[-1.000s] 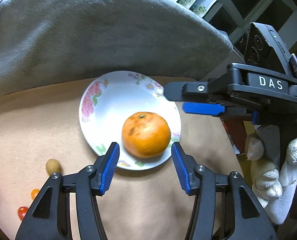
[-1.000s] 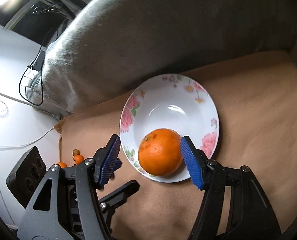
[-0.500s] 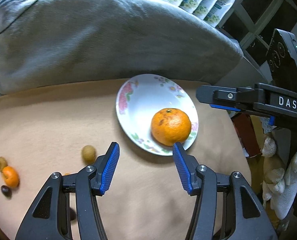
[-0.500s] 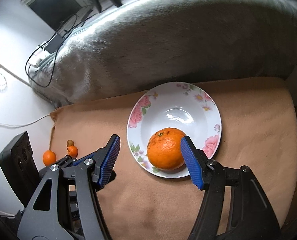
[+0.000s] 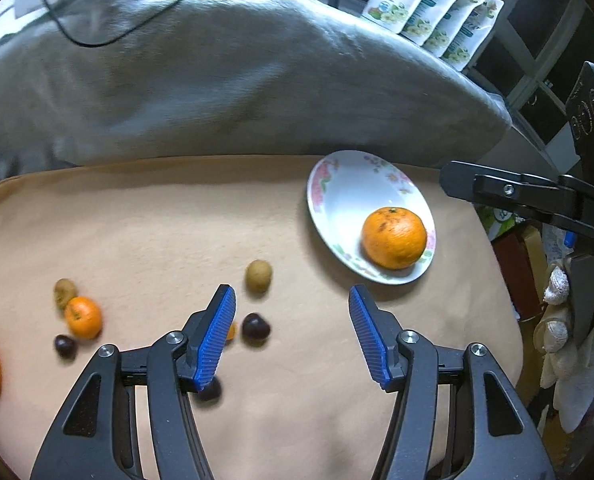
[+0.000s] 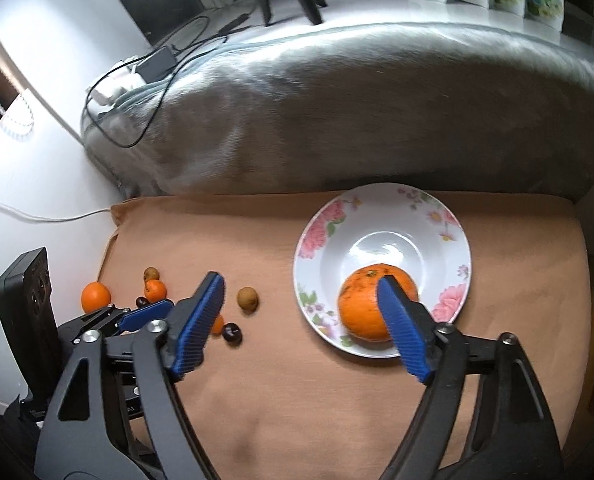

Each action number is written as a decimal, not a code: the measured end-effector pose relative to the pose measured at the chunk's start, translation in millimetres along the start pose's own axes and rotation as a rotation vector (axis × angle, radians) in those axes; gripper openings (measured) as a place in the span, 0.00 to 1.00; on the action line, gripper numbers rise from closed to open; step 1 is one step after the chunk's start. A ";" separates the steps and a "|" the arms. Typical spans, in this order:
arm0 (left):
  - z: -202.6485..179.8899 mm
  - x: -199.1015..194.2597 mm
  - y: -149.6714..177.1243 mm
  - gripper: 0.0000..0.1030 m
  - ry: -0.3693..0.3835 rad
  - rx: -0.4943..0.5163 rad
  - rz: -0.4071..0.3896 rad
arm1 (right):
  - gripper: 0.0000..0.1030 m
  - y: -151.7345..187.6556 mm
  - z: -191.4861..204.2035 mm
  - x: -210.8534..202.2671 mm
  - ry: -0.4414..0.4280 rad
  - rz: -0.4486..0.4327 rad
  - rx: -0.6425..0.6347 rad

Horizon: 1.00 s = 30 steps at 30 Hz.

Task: Organize fruits
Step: 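Lower the mandarin onto the plate, open the right gripper, withdraw, then move the right tool to the small orange mandarin and open fingers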

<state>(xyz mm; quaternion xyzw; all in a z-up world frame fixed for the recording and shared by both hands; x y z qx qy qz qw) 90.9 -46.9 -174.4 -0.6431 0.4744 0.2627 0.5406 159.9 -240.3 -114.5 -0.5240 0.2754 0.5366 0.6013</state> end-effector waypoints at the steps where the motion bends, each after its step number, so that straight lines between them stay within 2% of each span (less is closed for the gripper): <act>1: 2.3 -2.5 1.2 0.57 -0.008 -0.001 -0.002 | 0.81 0.7 4.2 0.0 0.002 0.002 -0.010; 3: 8.2 -8.1 3.9 0.57 -0.026 -0.006 -0.008 | 0.81 2.1 14.4 0.6 0.012 0.004 -0.038; 6: 18.5 -15.8 7.6 0.66 -0.049 -0.019 -0.018 | 0.81 2.9 27.9 2.7 0.034 0.010 -0.079; 12: 42.8 -30.9 17.6 0.66 -0.089 -0.062 -0.043 | 0.81 4.8 54.9 11.5 0.070 0.042 -0.153; 17: 69.9 -39.7 33.3 0.66 -0.119 -0.121 -0.046 | 0.81 11.3 80.3 21.7 0.068 0.058 -0.226; 30: 141.0 -56.4 71.4 0.64 -0.193 -0.236 -0.039 | 0.81 24.4 132.7 56.4 -0.046 0.129 -0.319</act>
Point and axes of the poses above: each gripper's, at about its wrist camera, not at the fingertips, and x roughly the way its jaws point, z to its left, y to its underside, the point moved 4 cm from there along x, roughly the way its jaws point, and after that the axes turned 3 degrees about z, right-handed, at the moved point
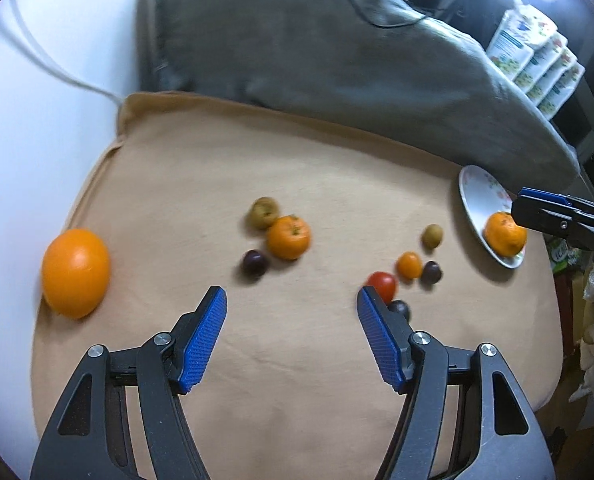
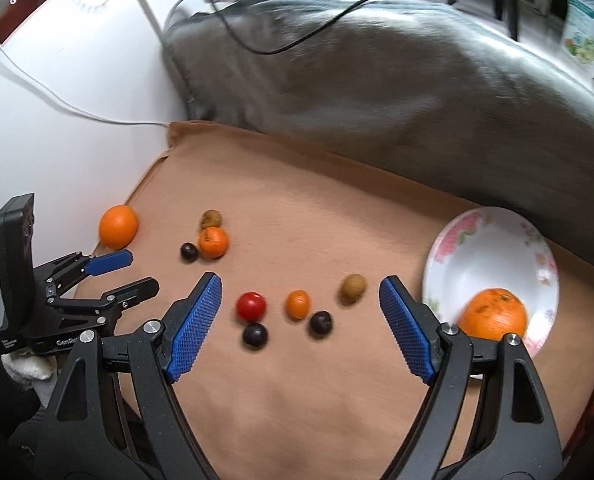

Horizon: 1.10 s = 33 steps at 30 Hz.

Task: Organize fruits
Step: 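Move the right tool to the small orange mandarin and open fingers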

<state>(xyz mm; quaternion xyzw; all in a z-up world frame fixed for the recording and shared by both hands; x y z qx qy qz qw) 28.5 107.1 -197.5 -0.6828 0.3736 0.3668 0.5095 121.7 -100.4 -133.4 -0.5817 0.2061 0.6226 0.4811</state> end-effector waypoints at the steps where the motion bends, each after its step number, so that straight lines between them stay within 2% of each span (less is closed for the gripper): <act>1: 3.5 0.6 1.0 0.64 0.000 -0.007 0.002 | 0.81 -1.2 3.2 3.1 -0.008 0.005 -0.003; 3: 10.9 3.3 2.1 0.63 0.004 -0.022 0.005 | 0.81 -4.2 9.8 10.5 -0.027 0.017 -0.009; 6: 20.0 7.9 3.8 0.57 0.016 -0.047 0.013 | 0.81 -9.5 17.4 20.9 -0.056 0.033 -0.021; 9: 27.0 12.3 4.9 0.56 0.021 -0.059 0.019 | 0.81 -13.5 20.2 29.8 -0.076 0.050 -0.025; 13: 29.8 18.8 4.1 0.49 0.030 -0.061 0.032 | 0.73 -13.7 19.6 38.0 -0.077 0.078 -0.047; 17: 26.2 23.4 -1.1 0.49 0.044 -0.052 0.032 | 0.60 -8.0 17.6 46.1 -0.080 0.120 -0.070; 22: 22.7 33.8 -14.2 0.49 0.081 -0.065 0.040 | 0.54 8.6 19.2 58.8 -0.059 0.187 -0.136; 26: 20.4 44.3 -21.6 0.49 0.101 -0.085 0.058 | 0.46 21.8 17.2 72.4 -0.025 0.241 -0.181; 33: 13.1 58.8 -30.1 0.49 0.108 -0.093 0.090 | 0.44 23.7 5.6 86.2 -0.017 0.271 -0.163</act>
Point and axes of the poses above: each gripper's, at about its wrist camera, not at the fingertips, and x roughly the way its jaws point, z to its left, y to its underside, the point moved 4 cm from there along x, roughly the way its jaws point, and after that the axes turned 3 degrees about z, right-handed, at the moved point
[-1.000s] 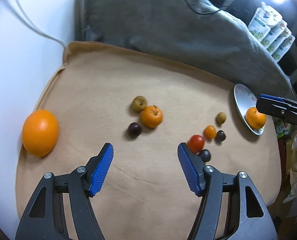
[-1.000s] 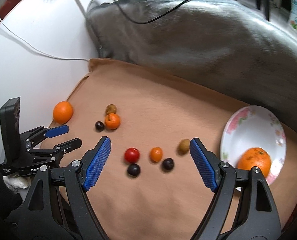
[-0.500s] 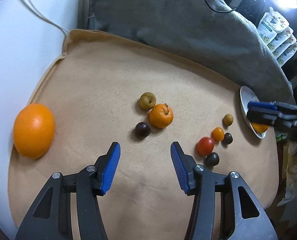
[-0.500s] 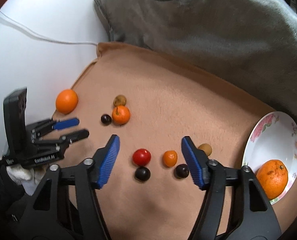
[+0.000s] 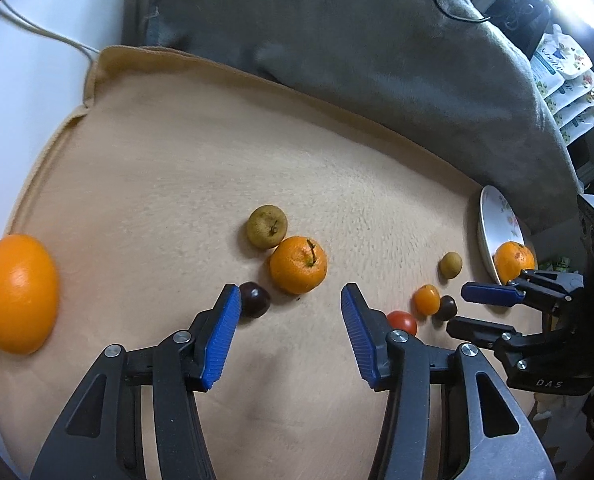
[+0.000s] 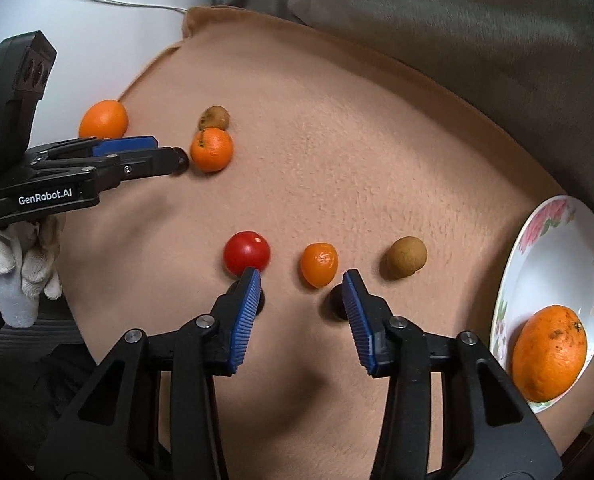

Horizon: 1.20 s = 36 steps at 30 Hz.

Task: Organize fruits
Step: 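Move the right tool to the small orange mandarin and open fingers, then close the right gripper on the small mandarin and lift it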

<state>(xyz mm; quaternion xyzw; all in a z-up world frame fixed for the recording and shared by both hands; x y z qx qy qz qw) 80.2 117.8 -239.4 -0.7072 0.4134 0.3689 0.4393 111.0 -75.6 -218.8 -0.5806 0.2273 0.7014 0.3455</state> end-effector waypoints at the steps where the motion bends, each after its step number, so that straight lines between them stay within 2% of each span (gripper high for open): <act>1: -0.3 1.2 -1.2 0.49 0.001 -0.003 0.003 | 0.44 -0.7 -1.8 1.6 -0.002 0.002 0.003; 9: -6.9 14.6 -12.9 0.49 -0.002 0.000 0.028 | 0.44 -8.3 -7.0 12.8 -0.021 0.017 0.009; 20: -18.1 27.4 -22.8 0.49 -0.059 0.059 0.046 | 0.44 -8.0 -10.4 25.6 -0.033 0.057 -0.006; 23: -20.1 31.3 -23.9 0.49 -0.083 0.064 0.058 | 0.37 -7.2 -9.7 27.8 -0.043 0.071 -0.017; 28: -26.6 36.2 -24.8 0.49 -0.108 0.087 0.072 | 0.33 -7.3 -6.9 33.2 -0.028 0.092 -0.047; 31: -28.8 38.1 -23.3 0.38 -0.131 0.122 0.081 | 0.25 -10.3 -8.0 35.0 -0.026 0.095 -0.044; 33: -28.5 39.3 -23.2 0.32 -0.126 0.118 0.085 | 0.24 -10.2 -9.2 34.5 -0.030 0.096 -0.044; 36: -28.8 38.9 -22.3 0.32 -0.122 0.124 0.082 | 0.23 -11.7 -4.8 36.2 -0.058 0.119 -0.059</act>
Point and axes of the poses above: each gripper's, at about its wrist camera, not at the fingertips, and x roughly the way its jaws point, z to its left, y to its underside, the point moved 4 cm from there along x, roughly the way its jaws point, and after that the axes turned 3 degrees about z, right-handed, at the moved point
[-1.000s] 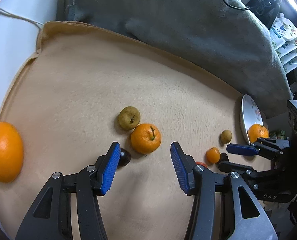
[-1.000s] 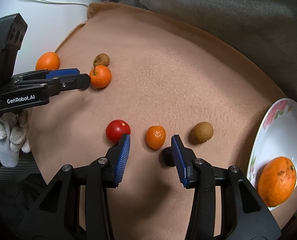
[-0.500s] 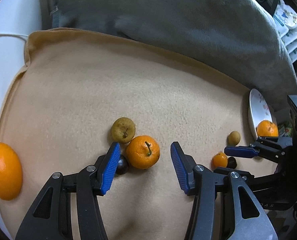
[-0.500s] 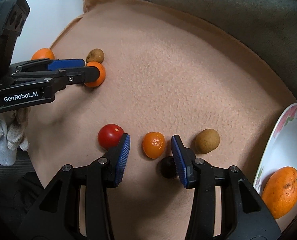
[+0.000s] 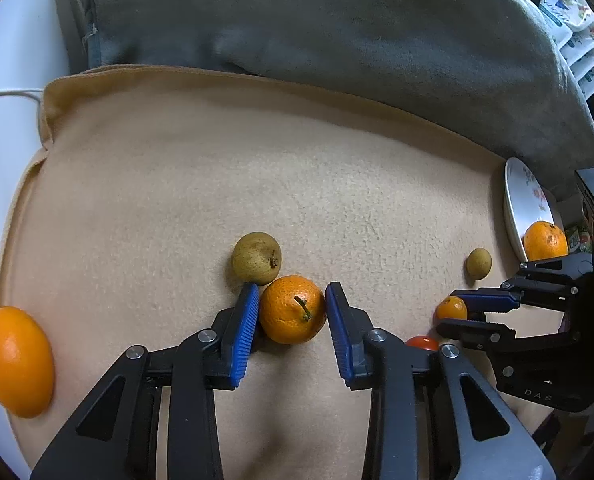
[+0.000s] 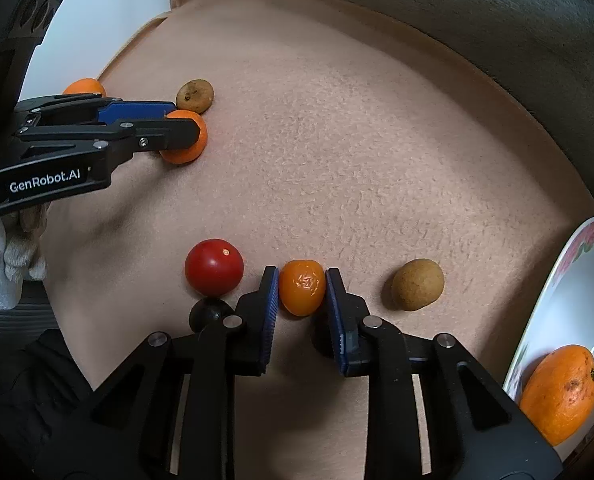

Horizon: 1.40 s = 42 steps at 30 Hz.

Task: Organize fruits
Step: 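Close the right gripper on the small mandarin and lift it, then carry the small mandarin to the plate and release it beside the large one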

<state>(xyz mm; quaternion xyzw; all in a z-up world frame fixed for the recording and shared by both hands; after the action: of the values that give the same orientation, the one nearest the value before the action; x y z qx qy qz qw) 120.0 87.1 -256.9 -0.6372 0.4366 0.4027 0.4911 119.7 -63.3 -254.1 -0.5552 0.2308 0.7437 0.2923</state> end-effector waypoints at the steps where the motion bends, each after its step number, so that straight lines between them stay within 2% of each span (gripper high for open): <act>1: -0.7 -0.1 0.2 0.32 -0.002 0.004 -0.002 | 0.23 0.1 0.5 -0.3 0.003 -0.002 -0.002; 13: -0.9 -15.1 2.4 0.31 0.025 -0.001 -0.026 | 0.22 -1.3 -4.3 -21.3 -0.030 -0.060 0.036; 14: -0.7 -17.4 2.6 0.31 0.027 -0.001 -0.029 | 0.22 2.3 -2.5 -24.9 -0.130 0.007 0.024; 18: -4.4 -28.2 1.6 0.31 0.035 0.007 -0.045 | 0.22 1.7 -9.3 -38.5 -0.137 -0.024 0.041; 29: -37.4 -50.6 -13.5 0.31 0.067 0.050 -0.093 | 0.22 14.8 -40.6 -82.4 -0.121 -0.106 0.108; 42: -106.3 -49.3 -30.7 0.31 0.130 0.130 -0.111 | 0.22 50.2 -114.3 -135.6 -0.050 -0.200 0.264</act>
<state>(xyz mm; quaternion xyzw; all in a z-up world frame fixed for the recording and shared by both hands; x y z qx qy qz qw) 143.8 -4.7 -181.5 -0.6520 0.4566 0.3035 0.5237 192.9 -200.1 -154.5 -0.5136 0.2626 0.6877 0.4409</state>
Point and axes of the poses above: each gripper's, at about its wrist camera, not at the fingertips, and x roughly the way its jaws point, z to its left, y to its underside, the point moved 4 cm from there along x, roughly the way its jaws point, and after that the axes turned 3 degrees about z, right-handed, at the moved point
